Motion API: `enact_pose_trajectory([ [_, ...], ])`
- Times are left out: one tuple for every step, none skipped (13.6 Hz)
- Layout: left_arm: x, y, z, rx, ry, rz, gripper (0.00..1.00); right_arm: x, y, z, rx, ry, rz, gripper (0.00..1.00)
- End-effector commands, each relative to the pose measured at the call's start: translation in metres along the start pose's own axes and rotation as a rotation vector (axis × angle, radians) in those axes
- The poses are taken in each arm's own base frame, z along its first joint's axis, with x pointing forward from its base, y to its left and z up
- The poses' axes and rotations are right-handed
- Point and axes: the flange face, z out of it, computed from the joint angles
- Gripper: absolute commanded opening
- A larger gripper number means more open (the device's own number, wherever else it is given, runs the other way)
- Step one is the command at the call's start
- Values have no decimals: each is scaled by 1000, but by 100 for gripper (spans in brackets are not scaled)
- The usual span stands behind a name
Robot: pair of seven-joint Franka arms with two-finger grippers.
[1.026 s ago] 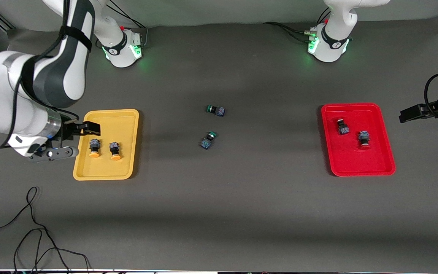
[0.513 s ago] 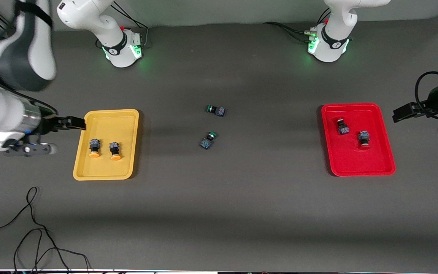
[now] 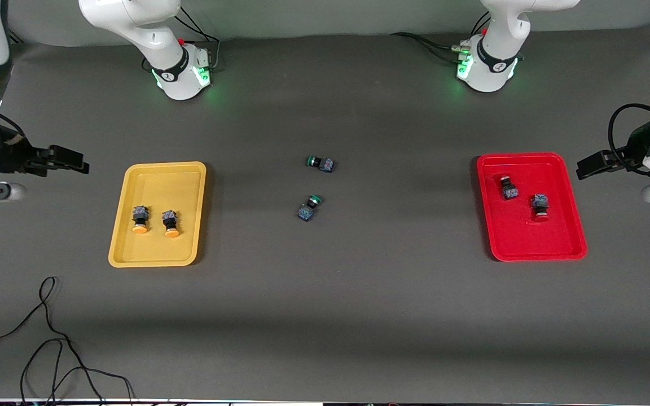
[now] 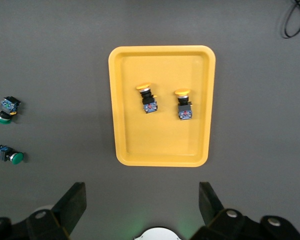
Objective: Place red and yellow buttons in trays
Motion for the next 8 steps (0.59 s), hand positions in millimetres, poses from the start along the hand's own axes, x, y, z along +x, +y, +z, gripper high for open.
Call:
enact_pose_trajectory([
  [-10,0,-6,7,-12,-20,100,-10,2,-8,-26,36,27,100],
  [-11,-2,-9,7,-14,-21,100,-10,3,-10,-25,37,30,100],
  [-12,-3,-11,10,-20,-21,100,-10,3,-13,-33,45,29,100],
  [-12,-3,-12,8,-19,-23,100,-10,4,-18,-55,52,27,100],
  [-12,-3,-12,6,-19,-23,100,-9,6,-21,-61,59,29,100],
  [-12,-2,-12,7,-19,-22,100,-8,6,-24,-62,64,30,100],
  [-12,-2,-12,7,-17,-20,100,-7,6,-24,-63,63,30,100],
  [-12,-1,-12,7,-19,-18,100,-6,5,-26,-69,68,28,100],
])
